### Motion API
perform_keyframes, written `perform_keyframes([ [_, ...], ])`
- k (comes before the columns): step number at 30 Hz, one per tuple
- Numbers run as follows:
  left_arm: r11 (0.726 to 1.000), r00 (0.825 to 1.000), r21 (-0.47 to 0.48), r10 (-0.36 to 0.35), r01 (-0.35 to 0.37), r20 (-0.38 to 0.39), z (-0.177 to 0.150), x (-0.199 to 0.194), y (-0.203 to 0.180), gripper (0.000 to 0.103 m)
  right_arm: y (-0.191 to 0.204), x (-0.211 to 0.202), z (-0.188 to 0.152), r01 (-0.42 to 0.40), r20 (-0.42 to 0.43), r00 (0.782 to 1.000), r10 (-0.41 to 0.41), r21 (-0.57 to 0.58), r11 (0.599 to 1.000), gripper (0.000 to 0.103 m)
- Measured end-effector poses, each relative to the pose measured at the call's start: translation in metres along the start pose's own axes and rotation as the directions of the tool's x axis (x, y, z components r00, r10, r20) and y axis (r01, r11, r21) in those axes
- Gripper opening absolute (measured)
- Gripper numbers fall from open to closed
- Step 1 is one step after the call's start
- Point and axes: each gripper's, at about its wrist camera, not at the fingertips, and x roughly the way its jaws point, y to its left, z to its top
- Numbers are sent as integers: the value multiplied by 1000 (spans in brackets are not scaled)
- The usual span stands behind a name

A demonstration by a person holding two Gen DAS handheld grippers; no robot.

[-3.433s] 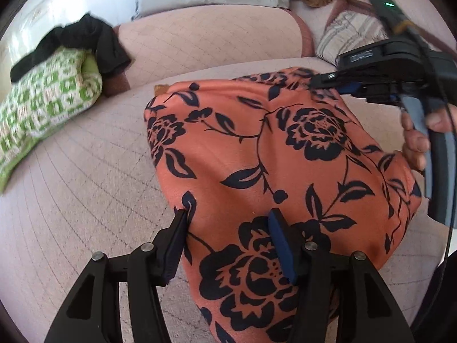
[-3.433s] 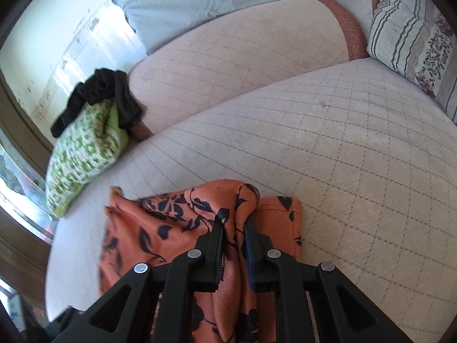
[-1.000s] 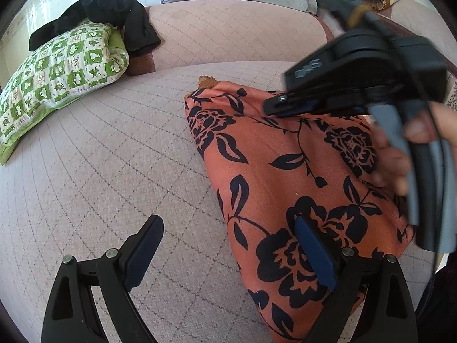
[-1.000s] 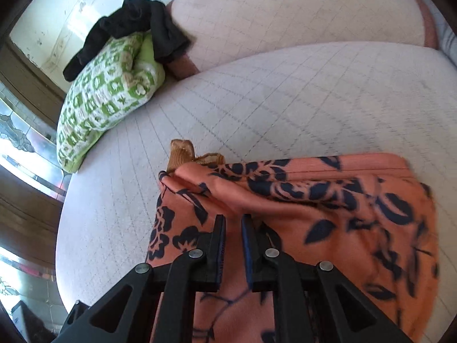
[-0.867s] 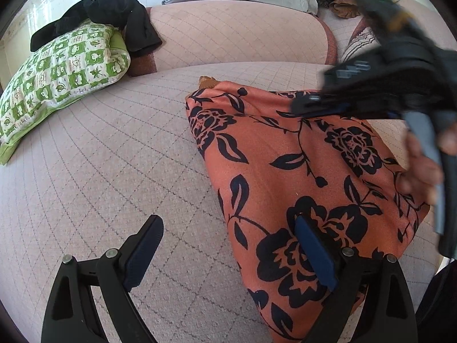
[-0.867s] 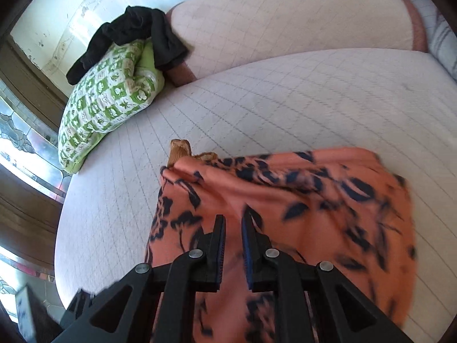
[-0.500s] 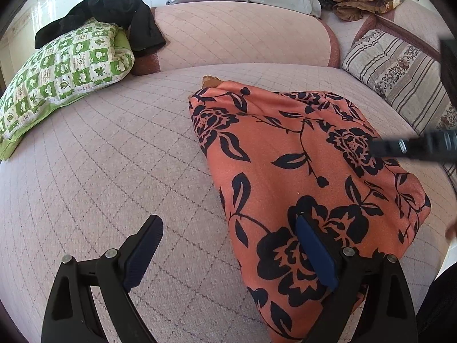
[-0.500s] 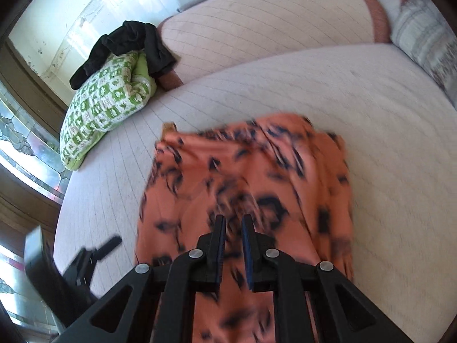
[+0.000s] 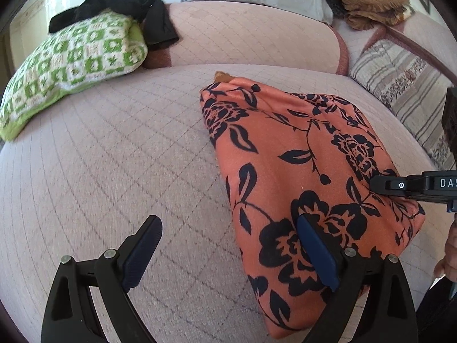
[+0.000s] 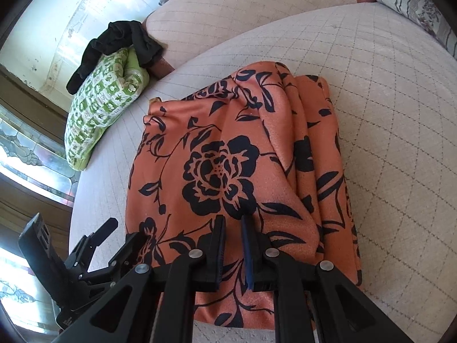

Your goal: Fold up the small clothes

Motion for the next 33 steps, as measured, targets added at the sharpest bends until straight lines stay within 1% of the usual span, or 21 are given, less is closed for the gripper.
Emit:
perform_keyframes([
  [2, 999, 1000, -38, -6, 6, 3, -5, -3, 3, 96, -2, -1, 1, -10, -3, 1000, 10, -4, 1000, 14],
  [5, 998, 1000, -68, 1, 0, 13, -14, -7, 3, 97, -7, -1, 3, -45, -14, 999, 45, -3, 999, 14],
  [7, 996, 1000, -92, 10, -8, 13, -21, -11, 4, 101, -12, -1, 4, -72, -22, 997, 72, 14, 997, 14],
  [8, 994, 1000, -113, 13, -13, -1, -25, -12, 5, 102, -14, -1, 4, -85, -25, 996, 85, 22, 996, 14],
  [12, 985, 998, -174, -12, 0, -65, -32, -17, 9, 102, -21, -6, 6, -133, -47, 990, 135, 45, 990, 14],
  [15, 983, 993, -185, -9, -13, -115, -30, -20, 10, 102, -28, -12, 7, -178, -50, 982, 182, 76, 981, 15],
  [17, 979, 988, -201, -9, -22, -151, -24, -23, 10, 102, -33, -19, 8, -193, -30, 980, 196, 88, 977, 16],
  [18, 978, 989, -207, -7, -24, -150, -19, -27, 9, 102, -34, -23, 9, -199, -15, 979, 201, 88, 976, 19],
  [20, 981, 991, -194, 1, -26, -131, -12, -33, 6, 102, -34, -34, 10, -221, 21, 975, 220, 76, 972, 21],
  [21, 985, 992, -170, 19, -40, -124, -7, -35, 1, 102, -35, -38, 10, -228, 40, 973, 225, 73, 971, 25],
  [22, 987, 991, -149, 39, -59, -131, -4, -33, -2, 102, -36, -39, 10, -228, 42, 973, 225, 78, 971, 35],
  [23, 989, 986, -123, 62, -81, -154, -1, -28, -6, 102, -38, -37, 10, -218, 33, 976, 216, 91, 972, 42],
  [24, 991, 980, -99, 73, -92, -185, 1, -20, -10, 102, -43, -30, 9, -197, 5, 980, 197, 118, 973, 48],
  [25, 993, 966, -65, 77, -96, -246, 2, -4, -15, 102, -46, -24, 9, -200, -12, 979, 203, 140, 970, 48],
  [26, 995, 955, -50, 69, -87, -288, 1, 7, -18, 103, -48, -23, 9, -208, -12, 977, 212, 150, 967, 48],
  [27, 996, 952, -56, 53, -72, -301, 0, 13, -19, 103, -48, -25, 12, -217, -12, 975, 222, 148, 965, 50],
  [29, 996, 950, -75, 26, -52, -311, 6, 13, -18, 103, -50, -31, 16, -242, -6, 969, 245, 147, 959, 56],
  [31, 998, 950, -62, 3, -24, -313, 15, 12, -17, 103, -58, -38, 18, -264, 32, 964, 263, 172, 949, 63],
  [33, 998, 951, -59, -2, -17, -308, 24, 11, -15, 103, -67, -44, 21, -280, 56, 960, 274, 188, 942, 67],
])
